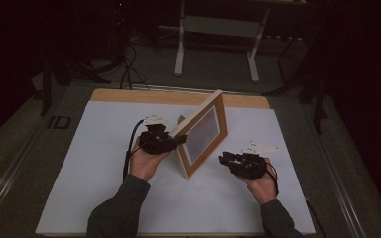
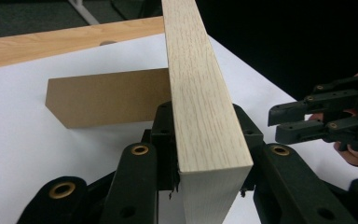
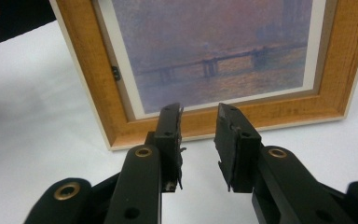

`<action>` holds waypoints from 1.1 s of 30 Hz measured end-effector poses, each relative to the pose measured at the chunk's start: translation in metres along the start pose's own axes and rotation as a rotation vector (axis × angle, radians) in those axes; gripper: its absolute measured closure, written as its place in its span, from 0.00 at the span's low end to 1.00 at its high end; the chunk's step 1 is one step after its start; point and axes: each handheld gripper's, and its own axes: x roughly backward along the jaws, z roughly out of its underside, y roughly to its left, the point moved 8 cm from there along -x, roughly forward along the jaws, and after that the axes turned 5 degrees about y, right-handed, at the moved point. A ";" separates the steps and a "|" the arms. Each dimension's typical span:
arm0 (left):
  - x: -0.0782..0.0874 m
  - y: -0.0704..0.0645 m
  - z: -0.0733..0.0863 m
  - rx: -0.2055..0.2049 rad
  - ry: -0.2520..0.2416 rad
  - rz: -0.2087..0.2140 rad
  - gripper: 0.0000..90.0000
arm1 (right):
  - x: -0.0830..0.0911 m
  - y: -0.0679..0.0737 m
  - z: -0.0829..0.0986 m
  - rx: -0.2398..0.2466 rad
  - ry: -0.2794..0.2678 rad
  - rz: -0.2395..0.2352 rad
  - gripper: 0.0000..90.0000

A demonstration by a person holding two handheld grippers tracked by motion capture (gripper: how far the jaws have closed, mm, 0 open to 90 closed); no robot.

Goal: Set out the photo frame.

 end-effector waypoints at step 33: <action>0.009 0.002 0.003 -0.064 0.047 0.136 0.83 | 0.021 -0.017 -0.031 -0.016 -0.071 0.051 0.76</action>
